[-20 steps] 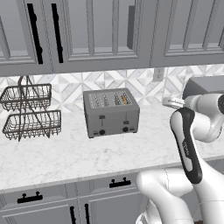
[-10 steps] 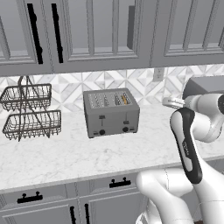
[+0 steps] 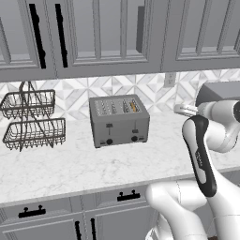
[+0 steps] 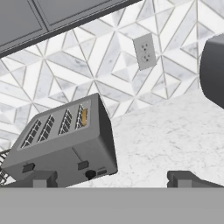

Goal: Start the toaster. Once the lever pops up, take the bread to the plate on the dining counter.

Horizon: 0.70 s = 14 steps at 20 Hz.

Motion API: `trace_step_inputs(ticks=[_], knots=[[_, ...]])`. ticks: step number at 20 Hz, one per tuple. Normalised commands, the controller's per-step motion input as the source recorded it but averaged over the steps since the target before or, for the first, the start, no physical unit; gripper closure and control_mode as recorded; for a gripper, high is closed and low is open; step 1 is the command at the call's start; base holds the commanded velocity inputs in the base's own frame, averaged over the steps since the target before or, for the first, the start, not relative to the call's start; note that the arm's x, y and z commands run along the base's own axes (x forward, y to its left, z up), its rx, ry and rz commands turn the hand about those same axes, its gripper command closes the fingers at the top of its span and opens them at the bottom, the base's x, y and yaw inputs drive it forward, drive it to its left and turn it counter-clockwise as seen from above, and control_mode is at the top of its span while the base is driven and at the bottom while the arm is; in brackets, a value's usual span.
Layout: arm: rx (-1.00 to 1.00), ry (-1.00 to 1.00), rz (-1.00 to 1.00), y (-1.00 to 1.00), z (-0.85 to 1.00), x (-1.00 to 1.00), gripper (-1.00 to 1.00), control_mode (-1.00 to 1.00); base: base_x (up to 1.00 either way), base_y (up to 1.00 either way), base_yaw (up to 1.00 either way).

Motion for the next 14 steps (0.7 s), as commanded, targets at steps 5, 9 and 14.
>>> trace_step_inputs(ticks=[5, 9, 14], knots=[[0.0, 0.0, 0.0, 0.0, 0.0, 0.0, -1.0, -1.0, 0.0, 0.0, 0.0], [0.0, 0.0, 0.0, 0.0, 0.0, 0.0, -1.0, -1.0, 0.0, 0.0, 0.0], [0.0, 0.0, 0.0, 0.0, 0.0, 0.0, -1.0, -1.0, 0.0, 0.0, 0.0]])
